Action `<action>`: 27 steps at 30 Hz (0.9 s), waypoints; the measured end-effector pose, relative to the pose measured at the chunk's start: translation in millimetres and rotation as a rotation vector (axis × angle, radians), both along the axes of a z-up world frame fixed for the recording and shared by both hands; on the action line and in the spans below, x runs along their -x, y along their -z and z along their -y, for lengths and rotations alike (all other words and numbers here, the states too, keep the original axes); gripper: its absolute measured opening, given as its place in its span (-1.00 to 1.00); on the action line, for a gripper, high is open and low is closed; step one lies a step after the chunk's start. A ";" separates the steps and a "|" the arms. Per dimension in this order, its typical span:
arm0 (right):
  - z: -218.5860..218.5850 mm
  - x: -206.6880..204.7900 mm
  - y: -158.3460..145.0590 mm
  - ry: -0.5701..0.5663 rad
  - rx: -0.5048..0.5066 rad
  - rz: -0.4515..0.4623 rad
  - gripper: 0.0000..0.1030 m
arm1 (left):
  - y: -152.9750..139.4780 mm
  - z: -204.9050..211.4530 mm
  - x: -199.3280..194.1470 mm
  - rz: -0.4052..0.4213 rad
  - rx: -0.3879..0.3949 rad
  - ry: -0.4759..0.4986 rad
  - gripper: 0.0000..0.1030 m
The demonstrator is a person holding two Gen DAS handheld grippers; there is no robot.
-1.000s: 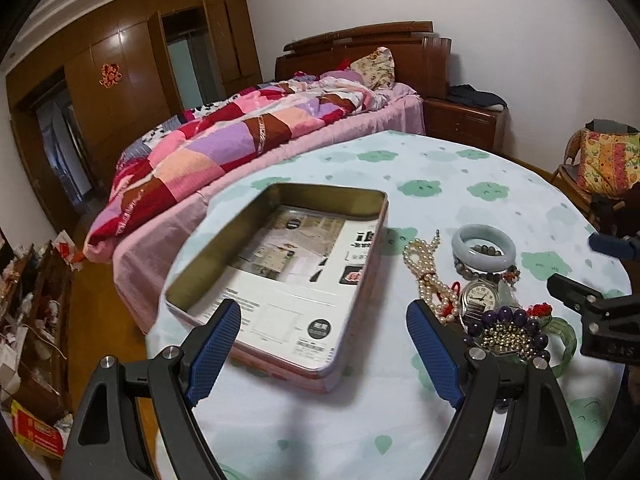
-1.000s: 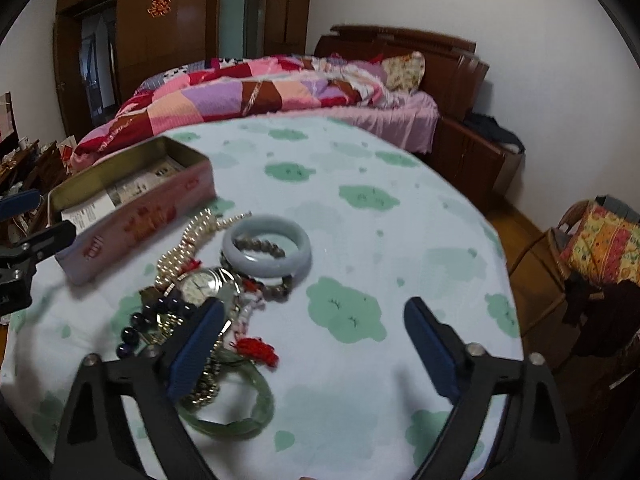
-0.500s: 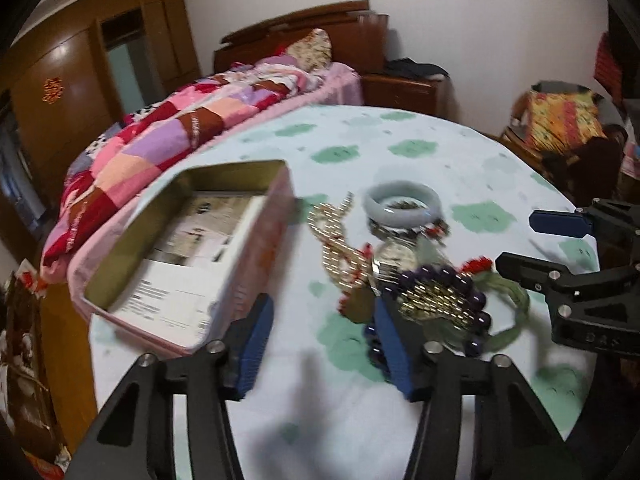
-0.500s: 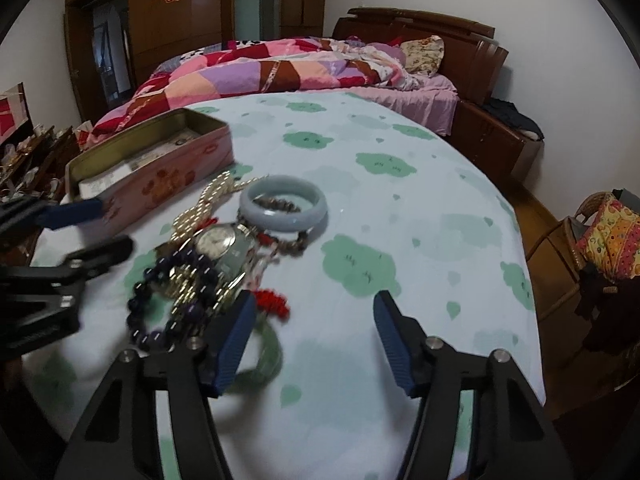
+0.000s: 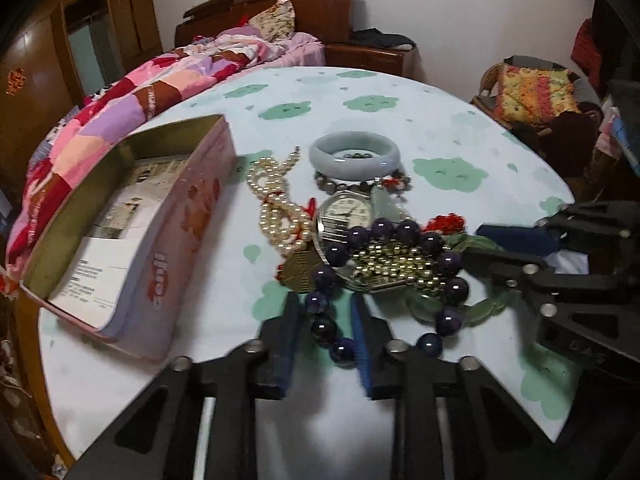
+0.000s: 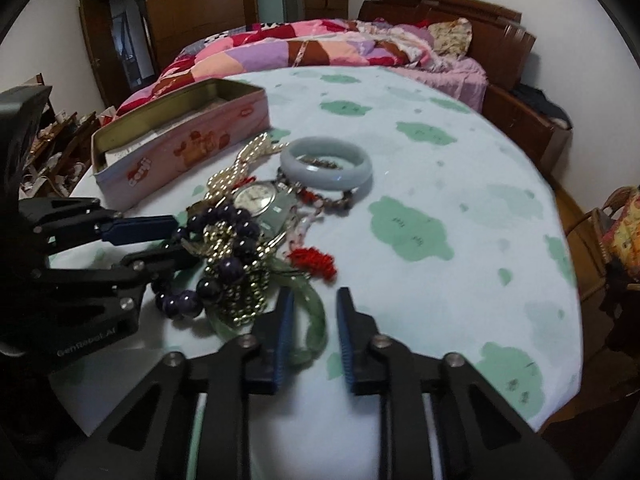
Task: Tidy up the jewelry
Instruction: 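Grasp the purple bead bracelet with the left gripper while the right gripper reaches into the pile, then grasp and lift the gold bead chain with the right gripper while the left holds the bracelet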
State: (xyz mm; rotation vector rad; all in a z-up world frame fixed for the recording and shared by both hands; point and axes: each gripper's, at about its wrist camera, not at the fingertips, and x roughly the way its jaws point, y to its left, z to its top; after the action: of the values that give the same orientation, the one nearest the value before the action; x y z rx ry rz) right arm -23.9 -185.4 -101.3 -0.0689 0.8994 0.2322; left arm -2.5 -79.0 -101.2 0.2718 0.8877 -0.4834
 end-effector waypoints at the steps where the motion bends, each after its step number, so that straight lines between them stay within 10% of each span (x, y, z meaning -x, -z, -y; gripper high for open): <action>1: 0.1 0.6 0.3 -0.004 -0.005 0.002 -0.70 | -0.5 -0.3 0.9 0.001 0.002 0.003 -0.74; 27: 19.5 18.6 -75.9 0.047 -0.097 0.283 -0.83 | -79.8 -31.5 24.4 0.223 0.132 -0.031 -0.75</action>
State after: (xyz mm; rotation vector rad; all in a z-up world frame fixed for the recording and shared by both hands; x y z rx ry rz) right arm -42.5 -204.9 -25.4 0.0092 0.6064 0.2160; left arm -26.9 -47.5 -21.4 0.1867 0.6391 -0.4708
